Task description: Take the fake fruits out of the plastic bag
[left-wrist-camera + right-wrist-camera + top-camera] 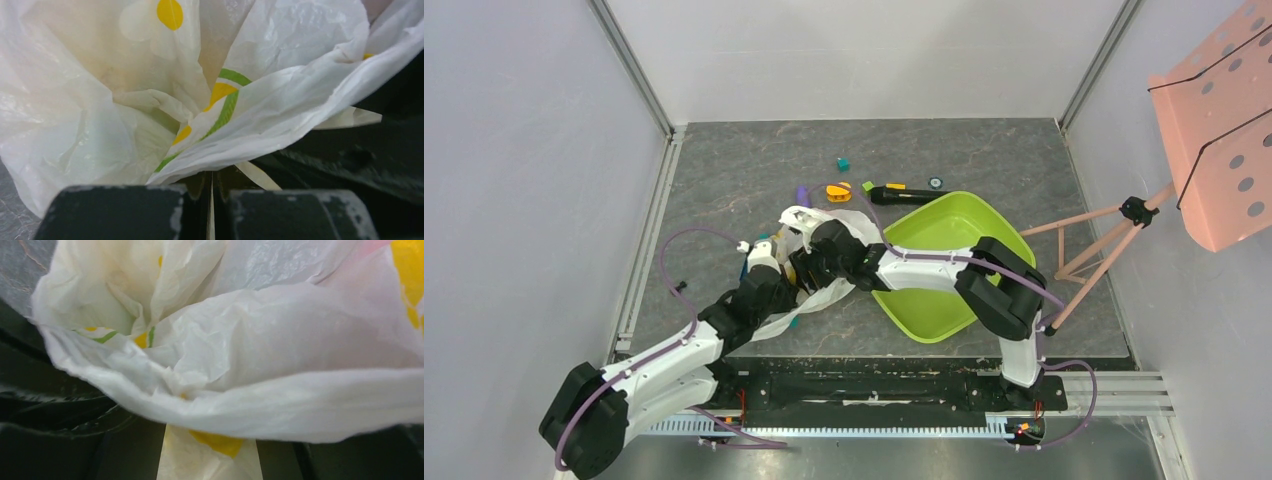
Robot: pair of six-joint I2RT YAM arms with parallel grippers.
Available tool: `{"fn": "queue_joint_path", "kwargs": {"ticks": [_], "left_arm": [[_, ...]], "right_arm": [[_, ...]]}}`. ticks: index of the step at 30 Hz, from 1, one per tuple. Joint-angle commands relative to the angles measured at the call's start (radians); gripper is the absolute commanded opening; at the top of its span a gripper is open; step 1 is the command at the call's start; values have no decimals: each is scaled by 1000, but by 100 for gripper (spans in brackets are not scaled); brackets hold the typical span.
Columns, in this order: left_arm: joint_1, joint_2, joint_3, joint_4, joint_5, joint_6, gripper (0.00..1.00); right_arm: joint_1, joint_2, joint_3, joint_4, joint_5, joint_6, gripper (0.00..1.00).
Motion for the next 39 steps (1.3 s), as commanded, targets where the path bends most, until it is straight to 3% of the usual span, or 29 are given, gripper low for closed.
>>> {"fn": "queue_joint_path", "kwargs": {"ticks": [1,7,11,17,30,39], "left_arm": [[-3,-34,-26,-31,-11,-42,2],[-3,-42,-29,-38,-22,-50,2],[-3,-40,-29,-38,-23,-50,2],[-3,-39,-29,-38,-25,-51,2],[-3,-46,-32,-35,-19,-48,2],[-2,-63,-35,-19,16,-40,3]], "right_arm": [[-2,49,55,23,-9,-6,58],[-2,30,38,23,-8,-9,28],[-2,-45,-3,25,26,-16,18],[-2,-160,-56,26,137,-26,13],[-2,-350,-125,39,271,-24,13],[-3,-472,-240,214,265,125,14]]}}
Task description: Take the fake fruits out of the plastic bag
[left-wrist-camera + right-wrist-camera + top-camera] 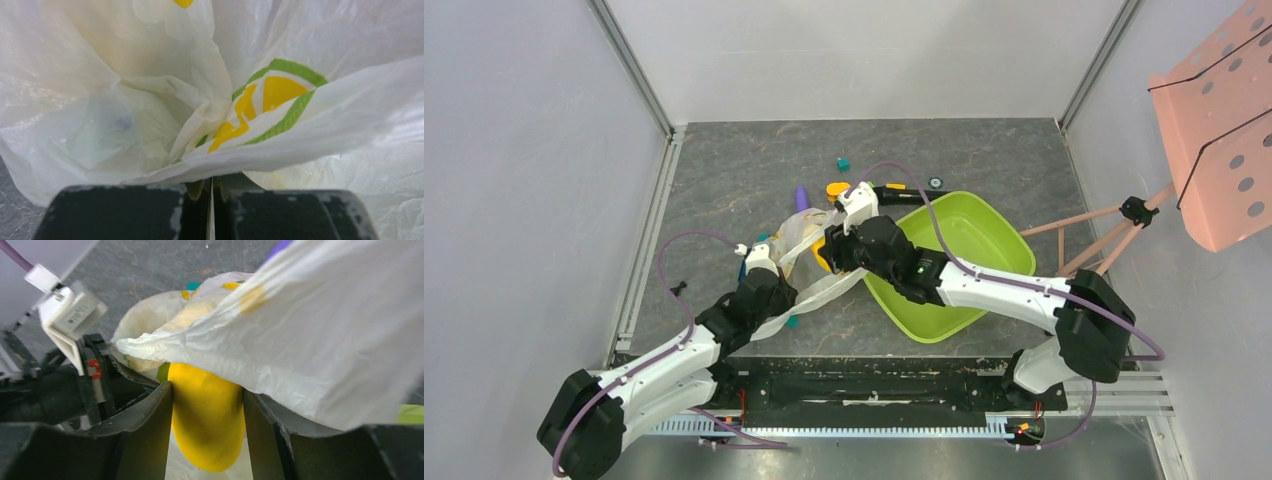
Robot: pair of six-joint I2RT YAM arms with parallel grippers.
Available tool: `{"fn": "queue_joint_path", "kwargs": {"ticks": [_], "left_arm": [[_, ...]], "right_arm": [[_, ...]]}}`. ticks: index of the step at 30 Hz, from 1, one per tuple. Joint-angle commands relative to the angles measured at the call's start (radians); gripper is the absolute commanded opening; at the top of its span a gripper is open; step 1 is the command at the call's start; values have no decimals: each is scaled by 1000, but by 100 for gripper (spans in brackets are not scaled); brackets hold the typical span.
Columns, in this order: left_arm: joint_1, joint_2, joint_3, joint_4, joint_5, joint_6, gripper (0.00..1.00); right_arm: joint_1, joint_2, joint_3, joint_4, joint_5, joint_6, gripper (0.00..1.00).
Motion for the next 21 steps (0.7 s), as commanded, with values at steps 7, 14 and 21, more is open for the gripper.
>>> {"fn": "queue_joint_path", "kwargs": {"ticks": [7,14,21], "left_arm": [[-3,-32,-6,9,16,-28,6],[-3,-35,23,14,-2,-29,12],[-2,-16,44,22,-24,-22,16]], "right_arm": [[-6,-18,7,204,-270,161,16],[-4,-82,-75,151,-470,158,16],[-3,-269,-222,6,-503,94,17]]}}
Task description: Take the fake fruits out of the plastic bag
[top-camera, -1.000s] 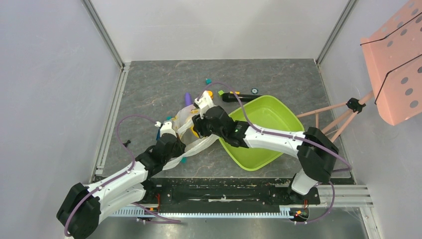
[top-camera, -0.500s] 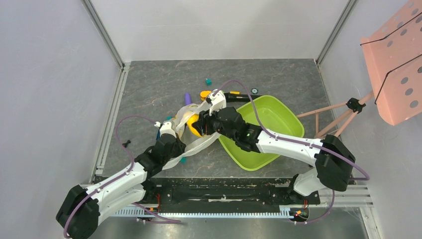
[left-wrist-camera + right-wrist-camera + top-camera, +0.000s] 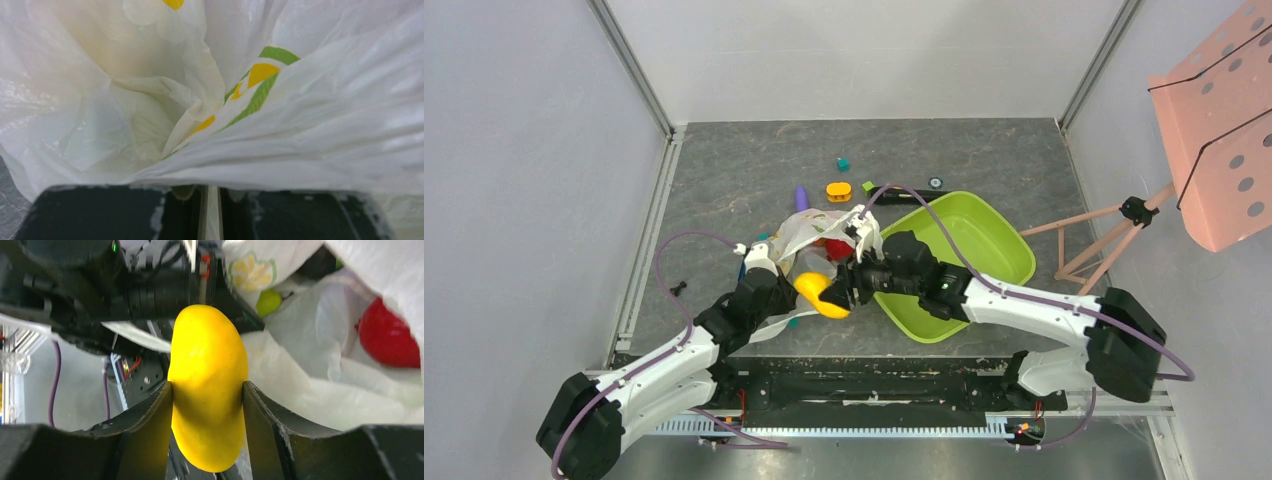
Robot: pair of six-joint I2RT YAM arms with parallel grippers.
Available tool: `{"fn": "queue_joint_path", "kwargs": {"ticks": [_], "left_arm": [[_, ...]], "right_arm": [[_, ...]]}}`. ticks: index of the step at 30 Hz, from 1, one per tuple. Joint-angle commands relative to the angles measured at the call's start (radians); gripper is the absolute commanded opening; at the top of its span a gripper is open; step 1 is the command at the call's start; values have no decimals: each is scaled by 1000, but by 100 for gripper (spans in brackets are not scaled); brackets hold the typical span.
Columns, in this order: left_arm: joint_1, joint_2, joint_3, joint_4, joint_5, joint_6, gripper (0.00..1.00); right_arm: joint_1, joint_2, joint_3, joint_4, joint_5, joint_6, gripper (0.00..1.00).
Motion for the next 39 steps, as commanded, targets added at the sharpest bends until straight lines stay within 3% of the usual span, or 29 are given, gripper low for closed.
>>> {"fn": "queue_joint_path", "kwargs": {"ticks": [1,13,16,23,27,34,39], "left_arm": [[-2,10,47,22,-29,-22,17],[-1,-65,55,-47,-80,-28,27],[-1,-99,56,-64,-96,-26,29],[-1,-105,60,-76,-90,-20,30],[-1,-89,66,-60,-65,-24,30],[-1,-27,107,-38,-28,-14,28],[-1,-22,124,-49,-38,-12,30]], "right_arm": [[0,-152,-60,-100,-21,-51,17],[-50,-525,-181,-430,375,-58,18],[-86,-564,-214,-428,322,-88,18],[-88,-542,-274,-310,-5,-162,20],[-75,-520,-300,-232,-95,-150,20],[91,-433,-251,-237,46,-148,21],[102,-508,-251,-346,243,-111,20]]}}
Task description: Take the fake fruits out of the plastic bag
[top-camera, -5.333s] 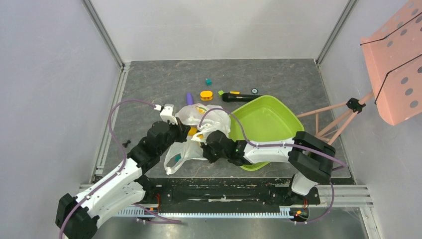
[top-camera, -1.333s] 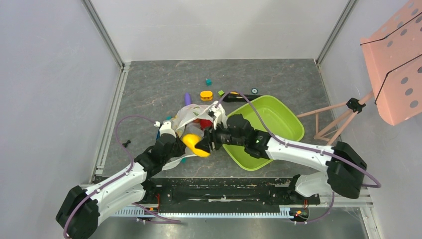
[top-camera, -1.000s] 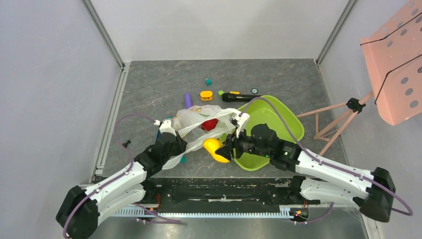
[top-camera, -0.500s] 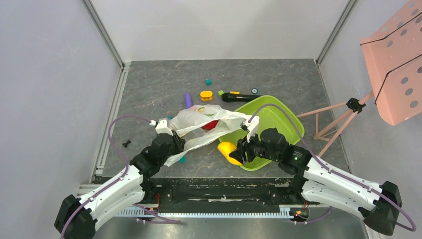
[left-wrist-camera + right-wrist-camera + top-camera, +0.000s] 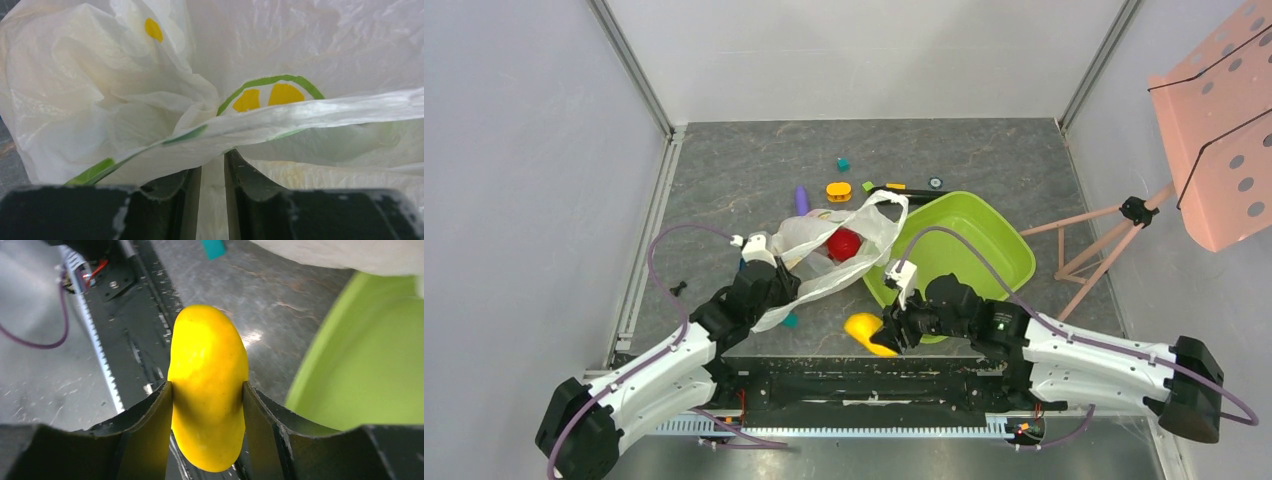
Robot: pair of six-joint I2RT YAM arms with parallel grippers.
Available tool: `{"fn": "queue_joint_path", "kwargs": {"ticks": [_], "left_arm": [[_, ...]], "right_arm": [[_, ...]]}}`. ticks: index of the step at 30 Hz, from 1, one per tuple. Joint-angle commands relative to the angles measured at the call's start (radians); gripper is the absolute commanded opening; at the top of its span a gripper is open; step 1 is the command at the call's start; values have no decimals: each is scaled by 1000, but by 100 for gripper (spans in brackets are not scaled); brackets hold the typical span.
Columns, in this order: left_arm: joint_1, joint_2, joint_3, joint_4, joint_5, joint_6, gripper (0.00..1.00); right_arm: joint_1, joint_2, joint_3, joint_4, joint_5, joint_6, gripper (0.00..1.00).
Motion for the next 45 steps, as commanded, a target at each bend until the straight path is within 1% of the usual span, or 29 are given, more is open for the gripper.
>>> {"fn": "queue_joint_path", "kwargs": {"ticks": [1,4,5,7,9,11,13,14,16,18,21,24,28,34,39,41,45], "left_arm": [[3,-10,48,6,-13,-13,31],[3,-40,49,-13,-38,-13,35],[4,-51,50,-22,-50,-14,37],[6,-75,52,-40,-69,-21,41],[9,-98,51,-58,-82,-31,48],[14,-119,50,-73,-88,-40,58],[21,-136,50,-88,-88,-44,70],[24,-141,51,-94,-88,-44,78],[29,-150,53,-108,-87,-44,91],[30,-152,58,-118,-76,-35,99],[32,-145,68,-127,-55,-9,100],[32,-129,88,-149,-51,4,100],[31,-128,100,-161,-57,-17,100],[32,-138,118,-161,-30,12,100],[32,-70,149,-184,4,8,100],[32,-36,161,-193,16,8,100],[32,37,197,-238,11,3,100]], "right_arm": [[3,-109,42,-81,252,36,20],[-5,-225,44,-173,402,69,20],[-15,-260,49,-198,445,79,21],[-49,-308,64,-259,537,99,23],[-109,-326,76,-297,592,109,23],[-188,-307,88,-323,608,119,24],[-262,-259,99,-323,611,118,23],[-286,-225,104,-315,620,109,23],[-341,-149,113,-297,657,84,23],[-405,-77,119,-266,677,59,23],[-505,9,114,-189,665,43,23],[-569,79,112,-131,655,56,24],[-596,149,109,-37,627,46,26],[-632,275,135,-10,606,3,30],[-661,331,139,14,605,-20,35],[-669,351,146,14,602,-26,39],[-680,370,153,16,598,-38,58]]}}
